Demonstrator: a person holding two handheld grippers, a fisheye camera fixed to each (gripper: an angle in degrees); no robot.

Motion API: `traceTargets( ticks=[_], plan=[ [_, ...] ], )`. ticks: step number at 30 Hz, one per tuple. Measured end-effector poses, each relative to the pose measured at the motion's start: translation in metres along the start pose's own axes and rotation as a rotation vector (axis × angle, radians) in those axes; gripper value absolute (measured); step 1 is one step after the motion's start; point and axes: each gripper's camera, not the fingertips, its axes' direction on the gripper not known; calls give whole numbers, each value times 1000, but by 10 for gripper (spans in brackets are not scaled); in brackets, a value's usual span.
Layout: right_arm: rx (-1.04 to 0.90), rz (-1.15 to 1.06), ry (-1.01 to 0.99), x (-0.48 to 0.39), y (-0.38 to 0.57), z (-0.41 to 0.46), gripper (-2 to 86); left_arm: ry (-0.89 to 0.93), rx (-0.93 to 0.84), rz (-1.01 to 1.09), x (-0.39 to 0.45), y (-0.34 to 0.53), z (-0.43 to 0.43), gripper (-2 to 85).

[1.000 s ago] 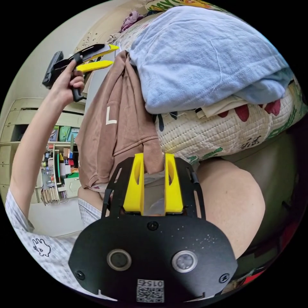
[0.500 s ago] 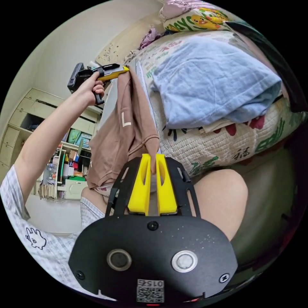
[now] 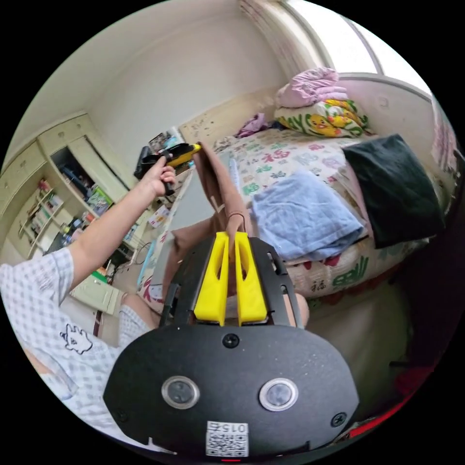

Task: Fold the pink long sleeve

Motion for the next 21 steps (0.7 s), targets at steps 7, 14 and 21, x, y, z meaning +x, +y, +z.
traceTargets(
  ticks=[7, 14, 21],
  plan=[
    [-283, -283, -283, -145, 10, 128, 4, -46, 115, -218, -133, 51, -151, 15],
    [-628, -373, -204, -190, 40, 237, 4, 83, 211, -508, -245, 132, -197, 125],
    [-673, -302, -216, -175, 19, 233, 6, 237, 330, -470, -256, 125, -210, 146]
  ],
)
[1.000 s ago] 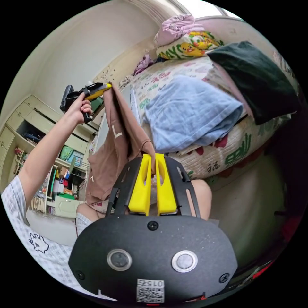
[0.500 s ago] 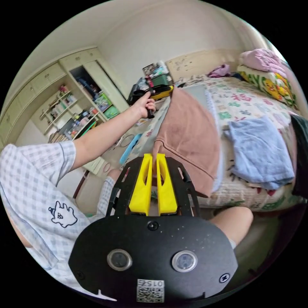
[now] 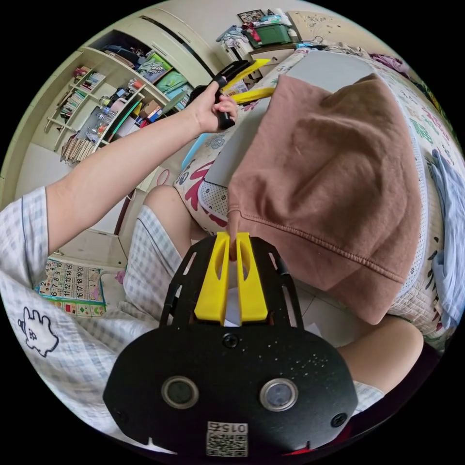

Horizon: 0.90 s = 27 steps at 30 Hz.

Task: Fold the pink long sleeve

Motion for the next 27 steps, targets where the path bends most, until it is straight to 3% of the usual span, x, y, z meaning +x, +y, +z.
traceTargets(
  ticks=[4, 8, 10, 15, 20, 24, 27],
  plan=[
    [-4, -7, -10, -8, -9, -7, 7, -220, -207, 115, 22, -12, 31, 138],
    [-30, -68, 25, -29, -15, -6, 9, -402, -190, 121, 37, -19, 33, 19],
    [-37, -72, 19, -35, -19, -3, 11, -497, -165, 105, 33, -20, 29, 6],
    [-149, -11, 40, -18, -25, 28, 22, -564, -171, 22, 13, -11, 32, 13],
    [-126, -41, -43, -16, -9, -4, 44, -597, -111, 61, 25, 18, 6, 50],
    [-50, -78, -158, -6, 25, -53, 13, -489, -186, 183, 50, 84, -14, 60],
    [78, -32, -73, 16, 42, -103, 2, -474, -297, 276, 66, 149, -11, 61]
  ],
)
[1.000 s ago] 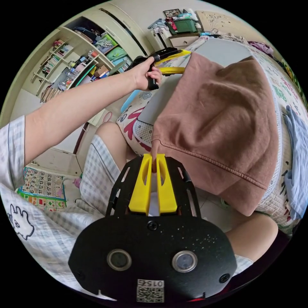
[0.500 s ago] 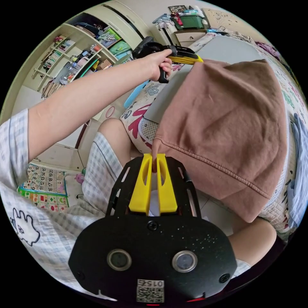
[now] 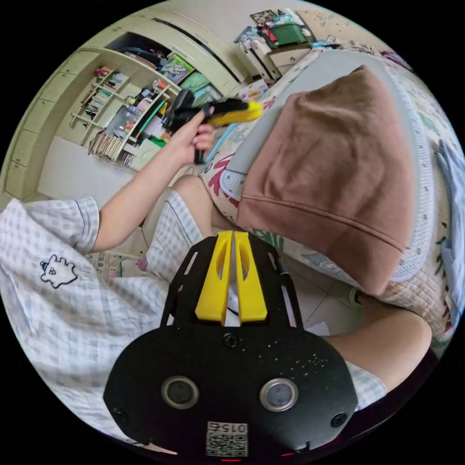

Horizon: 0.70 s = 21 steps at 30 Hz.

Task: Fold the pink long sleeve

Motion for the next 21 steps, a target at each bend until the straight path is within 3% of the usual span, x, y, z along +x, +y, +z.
traceTargets(
  ticks=[6, 9, 12, 17, 19, 21],
  plan=[
    [114, 108, 193, 46, -5, -41, -5, -97, -117, 10, 15, 76, 41, 60],
    [-48, 228, 320, 76, -11, -8, -6, -214, -137, 2, 6, 92, 55, 40],
    [-81, 216, 322, 78, -11, -6, -7, -243, -165, 16, 7, 95, 58, 13],
    [178, 156, 195, 82, -24, -86, 1, -314, -112, 110, 23, 84, 38, 35],
    [269, 51, 87, 107, -53, -128, 18, -317, -75, 156, 32, 63, 33, 58],
    [241, -60, 27, 131, -88, -147, 70, -252, -44, 167, 34, 45, 35, 70]
  ],
)
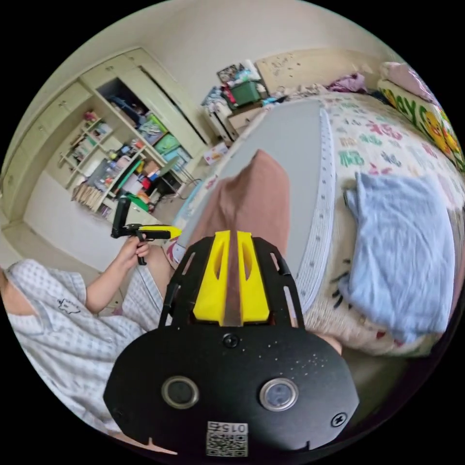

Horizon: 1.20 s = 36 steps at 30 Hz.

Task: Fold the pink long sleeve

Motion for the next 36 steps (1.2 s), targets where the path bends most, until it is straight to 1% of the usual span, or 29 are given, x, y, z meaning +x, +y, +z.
traceTargets(
  ticks=[2, 4, 5, 7, 9, 11, 13, 15, 17, 19, 22, 26, 27, 29, 32, 34, 36],
  plan=[
    [-76, -87, -62, 27, -41, 1, 112, 42, 32, -5, -1, -18, 7, 75],
    [-153, -202, -124, 54, -93, 9, 150, 20, 72, -21, -4, -38, 19, 79],
    [-164, -225, -129, 60, -105, 12, 162, 7, 81, -32, -6, -42, 22, 80],
    [-178, -291, -154, 82, -151, 25, 216, -4, 116, -76, -18, -55, 34, 83],
    [-200, -325, -187, 99, -181, 37, 234, -7, 143, -114, -31, -63, 41, 85],
    [-250, -333, -231, 118, -211, 54, 231, -8, 164, -157, -45, -69, 47, 86],
    [-384, -300, -341, 146, -251, 84, 193, 4, 172, -203, -63, -74, 56, 86],
    [-471, -286, -439, 164, -275, 111, 167, 12, 180, -232, -74, -75, 64, 85],
    [-536, -282, -496, 176, -294, 135, 165, 19, 157, -243, -82, -75, 74, 84],
    [-615, -271, -602, 192, -313, 163, 171, -18, 114, -227, -83, -72, 89, 76],
    [-731, -269, -727, 203, -330, 192, 164, -46, 144, -221, -85, -63, 95, 52],
    [-895, -354, -746, 192, -336, 207, 121, 6, 153, -252, -96, -55, 96, 21],
    [-949, -375, -758, 189, -337, 206, 99, 19, 155, -260, -99, -53, 97, 13],
    [-1034, -369, -699, 192, -341, 206, 58, 9, 157, -248, -100, -50, 98, 3],
    [-1119, -372, -535, 196, -345, 207, 42, -66, 112, -192, -90, -54, 100, -6],
    [-1204, -327, -380, 201, -345, 224, 35, -134, 73, -144, -80, -59, 103, -8],
    [-1251, -316, -302, 200, -342, 237, 34, -153, 62, -133, -78, -60, 103, -8]
  ],
)
